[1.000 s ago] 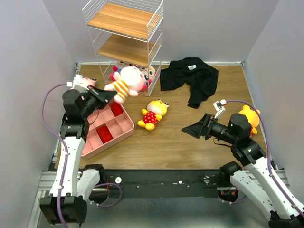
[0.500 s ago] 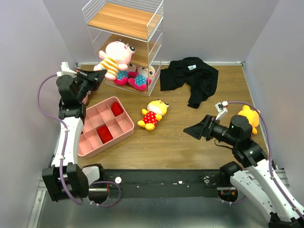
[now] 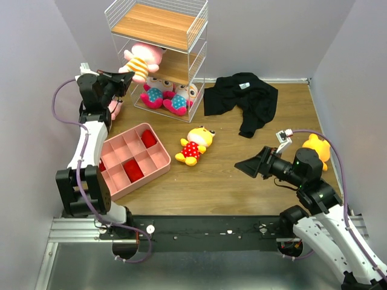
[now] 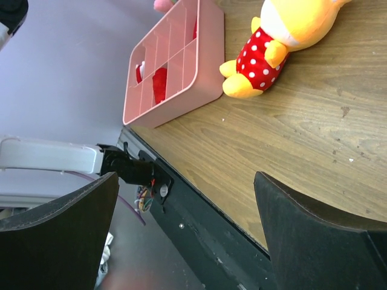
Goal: Place and organize the stuffed toys onto the shelf
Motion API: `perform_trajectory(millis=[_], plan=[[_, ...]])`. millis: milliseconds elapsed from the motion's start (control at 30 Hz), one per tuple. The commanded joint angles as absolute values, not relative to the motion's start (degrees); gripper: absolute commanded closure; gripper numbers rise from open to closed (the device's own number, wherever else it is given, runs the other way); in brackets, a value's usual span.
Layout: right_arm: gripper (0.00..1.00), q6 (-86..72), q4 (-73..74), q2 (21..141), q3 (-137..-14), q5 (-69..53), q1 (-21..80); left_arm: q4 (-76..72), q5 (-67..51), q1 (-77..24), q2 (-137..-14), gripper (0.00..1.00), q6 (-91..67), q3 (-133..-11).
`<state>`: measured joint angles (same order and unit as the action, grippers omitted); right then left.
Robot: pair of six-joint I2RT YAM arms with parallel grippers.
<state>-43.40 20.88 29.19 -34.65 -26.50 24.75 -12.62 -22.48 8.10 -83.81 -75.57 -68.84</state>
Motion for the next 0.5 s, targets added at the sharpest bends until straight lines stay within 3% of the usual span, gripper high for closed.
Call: perform_trajectory(millis=[0, 467], plan=[[0.0, -42.28, 20.92, 29.79, -34.28, -24.79, 24.79, -16.61, -19.95, 7.03, -88.06, 1.0, -76.29, -75.13], [0.0, -41.05, 20.74, 31.81, -34.72, -23.91, 24.87, -16.61, -18.64, 5.27, -103.53, 1.0, -77.17, -88.5]])
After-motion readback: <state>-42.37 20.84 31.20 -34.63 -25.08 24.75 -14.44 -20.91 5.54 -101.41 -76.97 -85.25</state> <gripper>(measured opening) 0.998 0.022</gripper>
